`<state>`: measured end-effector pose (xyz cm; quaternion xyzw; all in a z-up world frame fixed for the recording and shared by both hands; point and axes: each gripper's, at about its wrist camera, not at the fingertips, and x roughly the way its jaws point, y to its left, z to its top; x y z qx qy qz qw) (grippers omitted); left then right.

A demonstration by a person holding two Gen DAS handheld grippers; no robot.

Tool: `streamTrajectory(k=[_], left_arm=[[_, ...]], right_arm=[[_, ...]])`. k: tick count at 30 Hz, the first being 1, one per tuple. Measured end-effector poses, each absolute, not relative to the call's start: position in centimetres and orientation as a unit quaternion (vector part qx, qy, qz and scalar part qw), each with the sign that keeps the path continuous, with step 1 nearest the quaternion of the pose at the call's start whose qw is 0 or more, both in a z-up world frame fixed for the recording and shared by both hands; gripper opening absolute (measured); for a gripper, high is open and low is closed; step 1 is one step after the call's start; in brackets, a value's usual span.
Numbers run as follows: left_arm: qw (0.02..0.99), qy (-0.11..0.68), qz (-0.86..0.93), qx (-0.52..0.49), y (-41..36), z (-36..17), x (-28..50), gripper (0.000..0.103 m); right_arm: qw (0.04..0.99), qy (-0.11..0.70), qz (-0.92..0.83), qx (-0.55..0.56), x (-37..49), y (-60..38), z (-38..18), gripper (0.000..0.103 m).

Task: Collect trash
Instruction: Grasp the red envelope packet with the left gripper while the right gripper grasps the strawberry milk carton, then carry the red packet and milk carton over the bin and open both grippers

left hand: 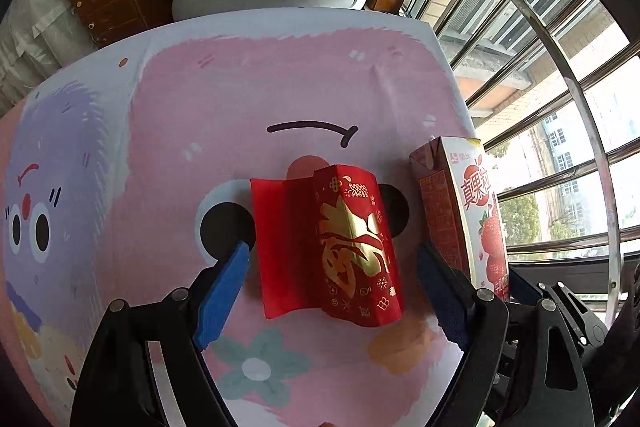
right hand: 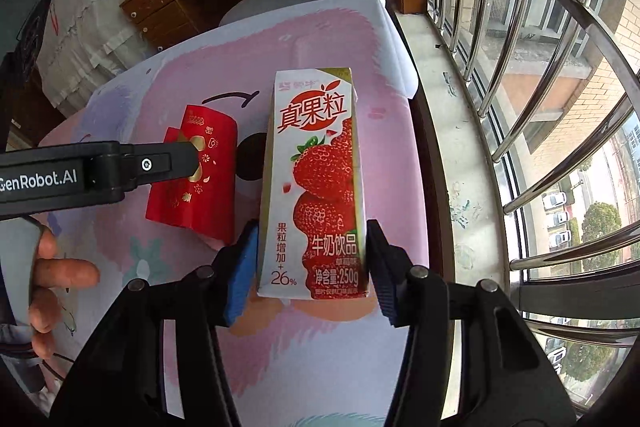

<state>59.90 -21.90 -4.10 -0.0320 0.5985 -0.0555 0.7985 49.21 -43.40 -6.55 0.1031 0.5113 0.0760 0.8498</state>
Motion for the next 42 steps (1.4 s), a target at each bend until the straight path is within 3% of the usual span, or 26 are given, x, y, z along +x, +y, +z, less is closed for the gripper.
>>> streamTrajectory(k=[9, 13, 14, 15, 17, 28, 42], left_arm=[[0.777, 0.628, -0.029, -0.028, -22.6, -7.5, 60.9, 0.086], [0.769, 0.636, -0.038, -0.049, -22.8, -8.0, 60.7, 0.061], [0.77, 0.634, -0.041, -0.053, -22.8, -7.9, 60.5, 0.047], [0.772, 0.632, -0.045, -0.057, -22.8, -7.8, 60.3, 0.043], [0.775, 0.628, -0.044, -0.056, -22.6, -7.4, 59.7, 0.021], [0.804, 0.592, -0.039, -0.036, -18.5, -3.3, 51.0, 0.017], [0.837, 0.545, -0.003, -0.056, -5.3, 3.5, 30.5, 0.017]], right_arm=[[0.853, 0.506, 0.077, 0.1, 49.3, -42.8, -6.7, 0.048], [0.853, 0.507, 0.078, 0.098, 48.9, -42.3, -6.3, 0.048], [0.852, 0.508, 0.078, 0.098, 48.8, -42.2, -6.4, 0.048], [0.852, 0.508, 0.08, 0.097, 48.5, -41.9, -6.2, 0.048], [0.851, 0.51, 0.082, 0.096, 48.0, -41.5, -6.2, 0.048], [0.847, 0.509, 0.111, 0.106, 42.7, -37.9, -3.9, 0.047], [0.855, 0.494, 0.142, 0.077, 28.4, -27.3, 1.6, 0.047]])
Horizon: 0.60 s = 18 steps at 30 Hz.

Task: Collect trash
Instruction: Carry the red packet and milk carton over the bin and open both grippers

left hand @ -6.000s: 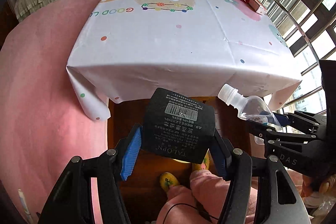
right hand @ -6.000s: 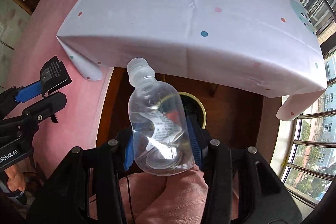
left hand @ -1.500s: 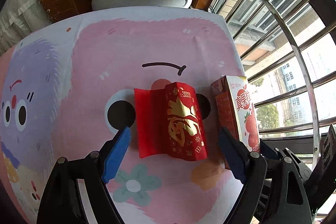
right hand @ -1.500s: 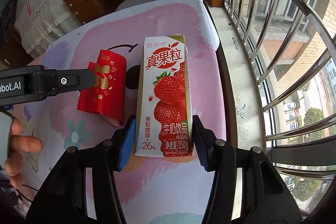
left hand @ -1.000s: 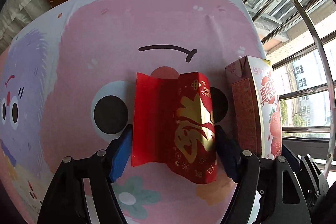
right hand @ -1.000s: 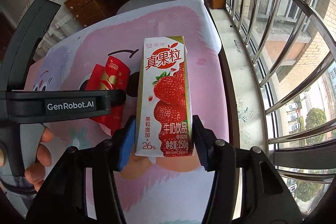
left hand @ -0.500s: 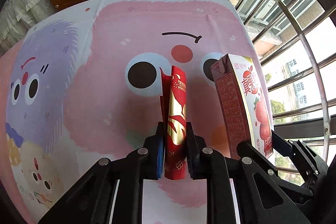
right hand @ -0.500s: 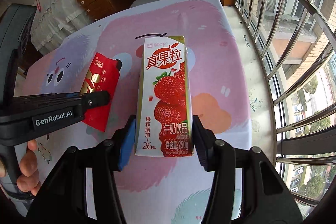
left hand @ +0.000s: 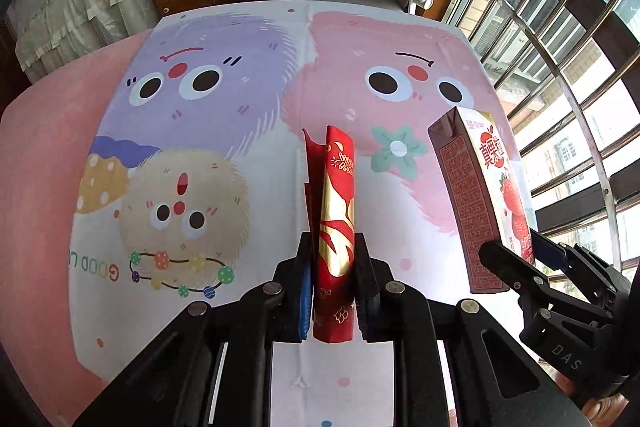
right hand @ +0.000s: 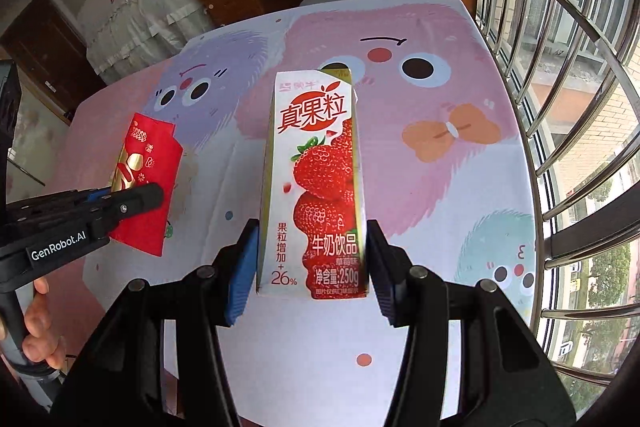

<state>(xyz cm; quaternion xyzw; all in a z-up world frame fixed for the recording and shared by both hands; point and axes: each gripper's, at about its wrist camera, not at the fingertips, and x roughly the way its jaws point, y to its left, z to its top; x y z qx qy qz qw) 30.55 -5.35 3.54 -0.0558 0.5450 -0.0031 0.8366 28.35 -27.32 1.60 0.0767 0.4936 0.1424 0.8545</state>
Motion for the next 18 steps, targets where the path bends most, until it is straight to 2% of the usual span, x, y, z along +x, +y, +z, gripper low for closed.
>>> streamTrajectory(k=[9, 18], left_arm=[[0.86, 0.508, -0.008, -0.053, 1.7, 6.2, 17.3, 0.017], [0.867, 0.495, -0.037, -0.032, 6.0, 5.6, 5.6, 0.017]], right_arm=[[0.868, 0.475, 0.123, 0.074, 17.6, -20.7, 3.5, 0.047], [0.881, 0.459, 0.086, 0.077, 5.7, -15.4, 4.5, 0.047]])
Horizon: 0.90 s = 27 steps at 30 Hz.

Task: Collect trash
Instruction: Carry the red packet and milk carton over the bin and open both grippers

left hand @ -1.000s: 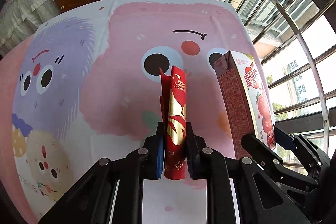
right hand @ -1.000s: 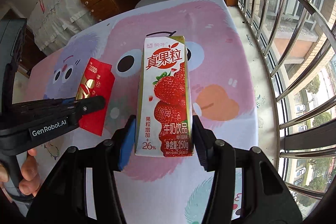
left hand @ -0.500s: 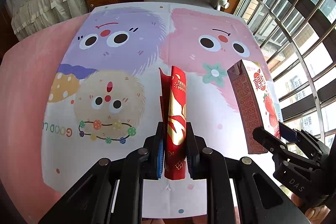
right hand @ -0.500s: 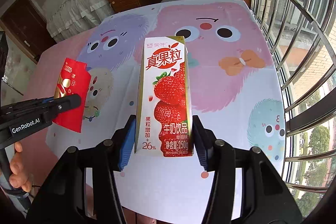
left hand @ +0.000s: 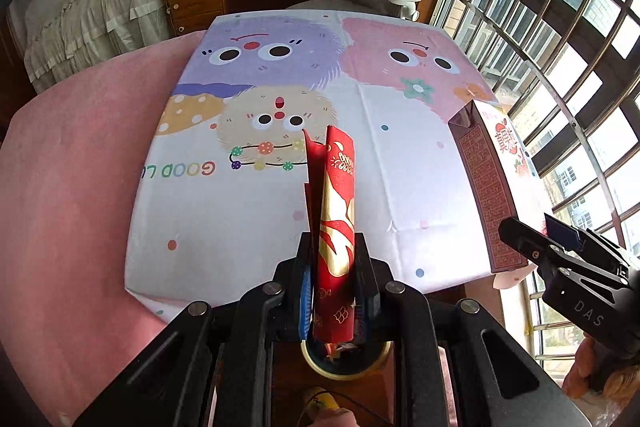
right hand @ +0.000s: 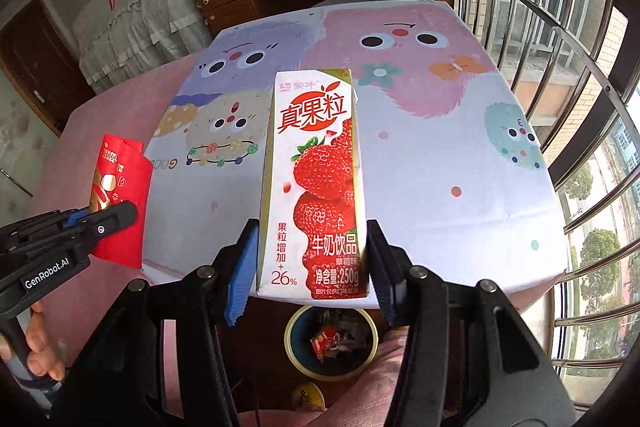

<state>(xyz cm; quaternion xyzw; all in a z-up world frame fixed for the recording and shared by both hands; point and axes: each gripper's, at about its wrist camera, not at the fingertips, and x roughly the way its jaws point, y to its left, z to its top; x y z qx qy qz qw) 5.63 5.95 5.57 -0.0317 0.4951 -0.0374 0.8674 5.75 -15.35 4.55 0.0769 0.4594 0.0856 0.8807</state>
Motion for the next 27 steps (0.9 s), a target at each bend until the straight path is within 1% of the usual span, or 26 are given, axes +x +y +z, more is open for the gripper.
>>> streamTrajectory(k=[7, 15, 20, 27], left_arm=[[0.856, 0.513, -0.059, -0.025, 7.1, 2.3, -1.4, 0.017], [0.833, 0.548, -0.065, -0.031, 6.4, -2.4, -4.7, 0.017], [0.81, 0.582, -0.056, -0.048, 6.0, -6.8, -5.2, 0.017], [0.779, 0.624, -0.038, -0.055, 5.2, -15.8, -5.7, 0.017]], right_arm=[[0.861, 0.502, 0.071, 0.048, -2.1, -12.0, 2.2, 0.047], [0.835, 0.545, 0.08, -0.001, -5.3, -10.8, -1.1, 0.047], [0.804, 0.588, 0.087, -0.003, -5.3, -10.6, -5.8, 0.048], [0.762, 0.64, 0.098, -0.01, -5.5, -9.9, -15.9, 0.048]])
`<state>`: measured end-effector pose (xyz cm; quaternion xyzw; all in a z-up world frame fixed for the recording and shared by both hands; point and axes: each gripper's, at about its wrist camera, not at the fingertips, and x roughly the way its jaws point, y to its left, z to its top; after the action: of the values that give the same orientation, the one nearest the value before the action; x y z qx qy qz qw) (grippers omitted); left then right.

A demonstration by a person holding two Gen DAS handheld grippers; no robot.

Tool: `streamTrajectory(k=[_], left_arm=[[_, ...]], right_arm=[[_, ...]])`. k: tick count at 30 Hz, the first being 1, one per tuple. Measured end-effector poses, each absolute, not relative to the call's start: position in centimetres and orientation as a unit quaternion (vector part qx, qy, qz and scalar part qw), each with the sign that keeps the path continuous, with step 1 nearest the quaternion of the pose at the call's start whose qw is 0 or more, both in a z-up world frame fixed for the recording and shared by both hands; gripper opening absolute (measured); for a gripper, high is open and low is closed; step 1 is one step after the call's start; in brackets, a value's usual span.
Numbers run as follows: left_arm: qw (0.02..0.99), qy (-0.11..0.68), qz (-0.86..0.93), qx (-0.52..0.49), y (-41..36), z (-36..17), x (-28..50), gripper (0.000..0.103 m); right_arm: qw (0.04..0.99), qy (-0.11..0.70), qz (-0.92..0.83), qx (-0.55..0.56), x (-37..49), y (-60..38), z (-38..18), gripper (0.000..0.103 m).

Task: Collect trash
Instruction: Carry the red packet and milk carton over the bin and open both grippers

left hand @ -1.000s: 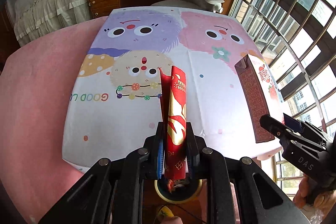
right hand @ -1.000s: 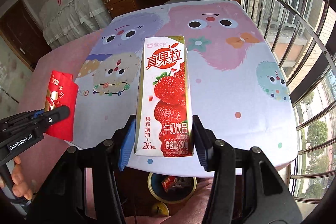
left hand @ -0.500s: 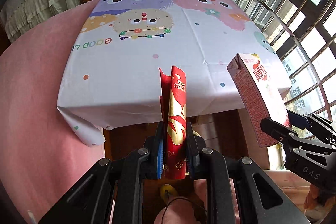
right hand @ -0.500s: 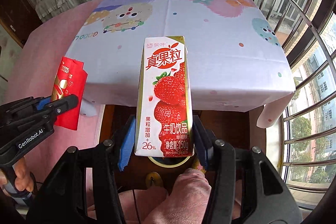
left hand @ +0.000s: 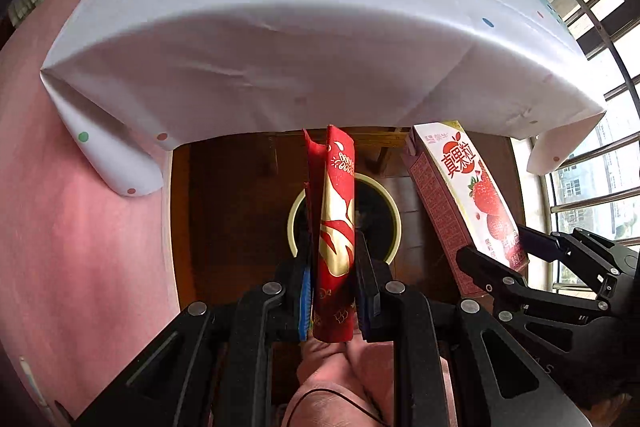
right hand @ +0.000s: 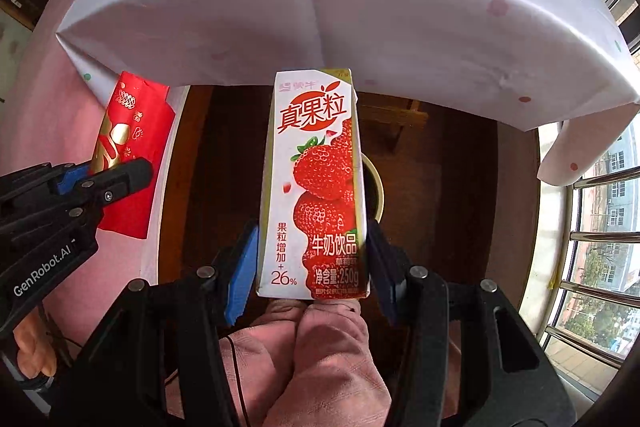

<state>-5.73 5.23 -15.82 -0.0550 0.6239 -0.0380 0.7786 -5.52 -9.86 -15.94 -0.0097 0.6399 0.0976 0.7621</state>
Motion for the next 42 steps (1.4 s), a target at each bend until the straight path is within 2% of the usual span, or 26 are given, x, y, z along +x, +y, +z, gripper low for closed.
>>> streamTrajectory(k=[11, 21, 24, 27, 29, 30, 32, 33, 34, 36, 42], left_arm=[[0.749, 0.657, -0.037, -0.07, 4.0, -28.3, -3.5, 0.017], [0.737, 0.669, -0.055, -0.076, 3.2, -37.1, -1.4, 0.017], [0.734, 0.671, -0.065, -0.076, 2.9, -38.8, -1.3, 0.02], [0.734, 0.671, -0.07, -0.079, 3.1, -39.8, -1.2, 0.035], [0.733, 0.671, -0.074, -0.085, 3.4, -40.1, -1.1, 0.056], [0.734, 0.669, -0.075, -0.087, 3.7, -40.2, -1.1, 0.06], [0.738, 0.665, -0.072, -0.086, 4.0, -40.2, -1.1, 0.083], [0.74, 0.663, -0.071, -0.085, 4.3, -39.9, -1.0, 0.087], [0.743, 0.661, -0.071, -0.084, 4.4, -39.7, -1.0, 0.089], [0.748, 0.655, -0.067, -0.08, 4.8, -39.2, -1.0, 0.089], [0.764, 0.639, -0.048, -0.076, 5.5, -37.3, -1.3, 0.094]], right_arm=[[0.72, 0.691, 0.068, -0.005, -5.6, -10.4, -30.2, 0.048], [0.719, 0.693, 0.04, 0.013, -3.8, -11.2, -37.8, 0.048], [0.722, 0.691, 0.036, 0.025, -3.4, -11.5, -38.9, 0.048], [0.725, 0.686, 0.036, 0.04, -2.9, -11.7, -39.8, 0.049], [0.724, 0.687, 0.035, 0.053, -2.6, -12.0, -40.7, 0.049], [0.723, 0.688, 0.034, 0.061, -2.5, -12.1, -40.9, 0.049], [0.721, 0.688, 0.035, 0.079, -2.6, -12.4, -41.0, 0.049], [0.72, 0.688, 0.036, 0.086, -2.4, -12.5, -41.4, 0.05], [0.719, 0.688, 0.036, 0.091, -2.5, -12.6, -41.4, 0.056], [0.719, 0.686, 0.037, 0.101, -2.5, -12.7, -41.3, 0.062], [0.729, 0.674, 0.027, 0.117, -2.6, -12.9, -39.6, 0.065]])
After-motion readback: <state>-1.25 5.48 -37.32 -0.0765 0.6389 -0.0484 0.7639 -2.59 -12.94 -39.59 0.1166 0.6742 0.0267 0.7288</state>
